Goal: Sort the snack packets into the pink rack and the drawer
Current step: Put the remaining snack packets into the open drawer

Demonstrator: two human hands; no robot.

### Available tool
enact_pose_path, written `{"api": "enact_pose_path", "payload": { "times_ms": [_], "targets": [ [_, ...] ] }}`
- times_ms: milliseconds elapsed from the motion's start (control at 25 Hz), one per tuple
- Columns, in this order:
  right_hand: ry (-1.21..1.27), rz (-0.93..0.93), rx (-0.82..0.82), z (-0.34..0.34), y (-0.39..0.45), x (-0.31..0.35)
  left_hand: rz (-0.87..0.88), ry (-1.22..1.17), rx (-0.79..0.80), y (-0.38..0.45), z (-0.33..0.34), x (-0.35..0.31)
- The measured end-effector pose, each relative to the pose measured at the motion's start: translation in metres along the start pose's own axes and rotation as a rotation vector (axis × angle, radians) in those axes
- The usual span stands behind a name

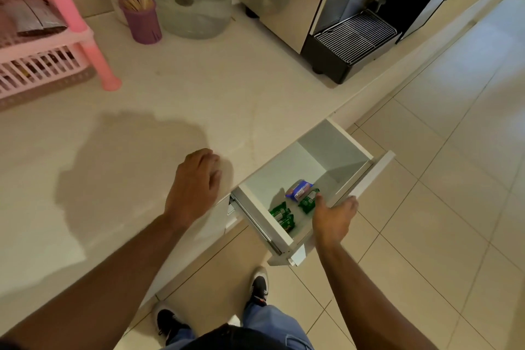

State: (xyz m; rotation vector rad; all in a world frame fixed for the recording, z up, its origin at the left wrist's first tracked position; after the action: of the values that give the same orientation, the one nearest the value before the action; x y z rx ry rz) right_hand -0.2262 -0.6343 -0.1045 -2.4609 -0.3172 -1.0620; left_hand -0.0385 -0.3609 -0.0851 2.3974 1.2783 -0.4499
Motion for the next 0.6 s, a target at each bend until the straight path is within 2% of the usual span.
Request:
{"api": "enact_pose_path", "payload": {
  "times_ms": [400,600],
  "targets": [
    [-0.096,-0.116,0.254,0.048,0.004,0.049,0.012,0.065,0.019,-0.001,0.001,-0.004],
    [-0.075,-0.109,0.185,0.08,-0.018,0.076,0.001,0.054,0.04,-0.003,0.0,-0.002]
  ]
}}
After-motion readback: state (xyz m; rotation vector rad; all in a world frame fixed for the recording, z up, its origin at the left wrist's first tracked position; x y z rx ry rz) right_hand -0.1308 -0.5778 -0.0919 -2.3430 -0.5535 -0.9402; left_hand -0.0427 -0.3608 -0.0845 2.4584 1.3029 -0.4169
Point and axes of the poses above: each hand's wrist, its own y-axis towards the middle knuckle, its own z-axis out of the palm, x = y × z, the point moved 5 cm from there along y, towards the middle knuckle, and after that the axes turned 5 degrees about x, right-handed, at the moved point
